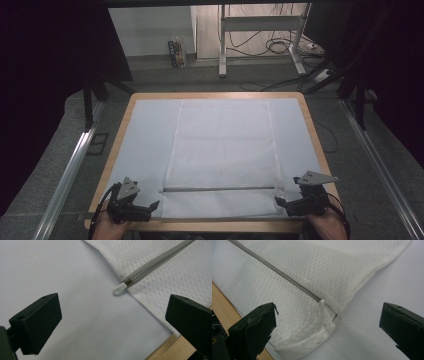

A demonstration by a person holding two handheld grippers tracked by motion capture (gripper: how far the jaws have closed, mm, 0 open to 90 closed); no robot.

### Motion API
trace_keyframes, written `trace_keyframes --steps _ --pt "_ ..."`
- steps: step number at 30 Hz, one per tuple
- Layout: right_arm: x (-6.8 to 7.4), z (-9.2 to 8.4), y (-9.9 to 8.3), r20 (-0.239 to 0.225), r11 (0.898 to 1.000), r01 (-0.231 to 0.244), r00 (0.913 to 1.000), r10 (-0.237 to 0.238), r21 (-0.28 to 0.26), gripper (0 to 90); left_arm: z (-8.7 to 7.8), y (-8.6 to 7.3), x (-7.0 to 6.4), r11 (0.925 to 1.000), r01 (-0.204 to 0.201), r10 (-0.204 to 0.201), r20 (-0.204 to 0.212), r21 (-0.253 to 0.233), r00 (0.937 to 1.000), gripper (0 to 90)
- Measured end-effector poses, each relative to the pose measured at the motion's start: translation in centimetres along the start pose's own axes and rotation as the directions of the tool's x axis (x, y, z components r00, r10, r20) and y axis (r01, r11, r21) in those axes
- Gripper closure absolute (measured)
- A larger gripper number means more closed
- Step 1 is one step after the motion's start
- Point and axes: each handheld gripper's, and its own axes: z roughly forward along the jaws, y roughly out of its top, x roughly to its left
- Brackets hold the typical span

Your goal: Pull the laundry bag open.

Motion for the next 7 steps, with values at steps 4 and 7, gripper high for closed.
trace_keyframes --steps 4,7 --pt "0.03 0.15 0.03 0.006 1.0 -0.003 1.0 0.003 0.012 0.6 0.2 0.08 -0.19 0.9997 -0.013 0.014 -0.012 0.021 0.9998 1.9" --pt "0.03 0.25 0.03 0.011 1.0 0.003 0.9999 -0.003 0.023 0.6 0.25 0.12 -0.06 0.9997 -0.003 0.003 -0.006 0.023 1.0 2.4"
